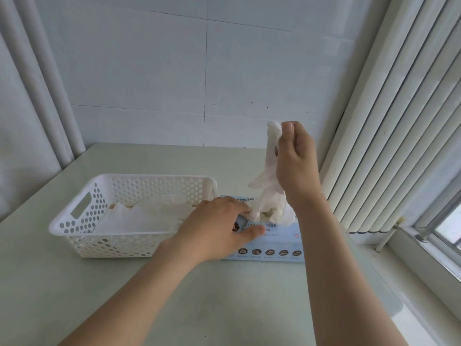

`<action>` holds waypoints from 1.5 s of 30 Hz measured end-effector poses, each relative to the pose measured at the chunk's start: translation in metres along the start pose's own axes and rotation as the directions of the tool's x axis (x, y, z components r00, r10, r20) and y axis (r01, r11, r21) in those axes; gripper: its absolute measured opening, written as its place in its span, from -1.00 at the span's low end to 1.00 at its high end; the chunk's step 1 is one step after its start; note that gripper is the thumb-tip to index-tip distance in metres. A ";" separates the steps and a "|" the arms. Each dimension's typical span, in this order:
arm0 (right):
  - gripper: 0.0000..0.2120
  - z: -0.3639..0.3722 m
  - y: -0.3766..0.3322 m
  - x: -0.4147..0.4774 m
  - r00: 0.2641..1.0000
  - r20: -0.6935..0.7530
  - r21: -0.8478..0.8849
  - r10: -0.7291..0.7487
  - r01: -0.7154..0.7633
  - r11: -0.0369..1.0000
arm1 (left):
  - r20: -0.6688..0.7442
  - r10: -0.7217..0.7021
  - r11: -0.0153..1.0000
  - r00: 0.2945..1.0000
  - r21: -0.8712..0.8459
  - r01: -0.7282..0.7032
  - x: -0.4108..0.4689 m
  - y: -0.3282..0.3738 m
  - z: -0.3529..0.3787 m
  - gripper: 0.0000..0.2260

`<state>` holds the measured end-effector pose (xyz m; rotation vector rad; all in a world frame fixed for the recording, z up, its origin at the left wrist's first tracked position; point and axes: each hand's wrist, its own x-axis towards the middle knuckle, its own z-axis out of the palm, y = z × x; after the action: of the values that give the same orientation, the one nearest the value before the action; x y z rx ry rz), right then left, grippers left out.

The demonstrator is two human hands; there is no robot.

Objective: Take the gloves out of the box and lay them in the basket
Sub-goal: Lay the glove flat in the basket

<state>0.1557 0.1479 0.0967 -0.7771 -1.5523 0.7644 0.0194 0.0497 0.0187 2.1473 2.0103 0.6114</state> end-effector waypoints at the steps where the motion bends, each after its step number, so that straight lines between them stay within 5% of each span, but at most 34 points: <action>1: -0.65 0.000 -0.003 -0.001 1.000 -0.029 0.030 0.003 -0.002 1.000 | -0.008 -0.003 0.998 1.000 -0.070 0.002 0.001 -0.001 -0.002 -0.46; 5: -0.63 0.000 -0.011 -0.004 0.996 -0.084 0.183 0.026 -0.010 0.983 | 0.041 -0.005 0.976 0.999 -0.218 0.014 0.000 -0.005 -0.005 -0.51; 10: -0.66 0.004 -0.025 -0.006 0.994 -0.074 0.349 0.083 -0.053 0.936 | -0.059 -0.119 0.904 0.991 -0.420 0.084 0.003 -0.007 -0.013 -0.66; 16: -0.61 0.014 -0.027 -0.014 0.949 0.032 0.397 0.315 -0.301 0.867 | -0.102 -0.238 0.720 0.966 -0.686 0.105 0.005 -0.006 -0.026 -0.44; 21: -0.64 0.017 -0.024 -0.016 0.880 0.131 0.484 0.457 -0.459 0.745 | -0.096 -0.254 0.563 0.963 -0.824 0.066 0.002 -0.005 -0.041 -0.71; 31: -0.53 0.021 -0.013 -0.015 0.796 0.209 0.563 0.568 -0.572 0.596 | -0.081 -0.387 0.481 0.919 -0.867 0.126 0.001 -0.016 -0.057 -0.91; 34: -0.67 0.021 -0.006 -0.010 0.766 0.235 0.643 0.598 -0.584 0.496 | -0.093 -0.406 0.441 0.909 -0.891 0.106 -0.001 -0.023 -0.066 -0.95; 38: -0.56 0.014 -0.004 -0.007 0.781 0.257 0.333 0.570 -0.625 0.706 | -0.109 -0.415 0.542 0.903 -0.827 0.149 -0.003 -0.029 -0.073 -0.92; 41: -0.61 0.010 -0.002 -0.011 0.820 0.320 0.030 0.474 -0.509 0.860 | -0.111 -0.431 0.584 0.895 -0.791 0.182 -0.003 -0.034 -0.074 -0.90; 45: -0.63 0.007 -0.007 -0.017 0.821 0.439 -0.151 0.365 -0.333 0.931 | -0.190 -0.425 0.620 0.885 -0.773 0.132 -0.005 -0.035 -0.074 -0.84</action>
<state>0.1497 0.1297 0.0917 -0.9988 -1.8908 1.2443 -0.0415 0.0356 0.0715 1.2421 1.7085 1.5372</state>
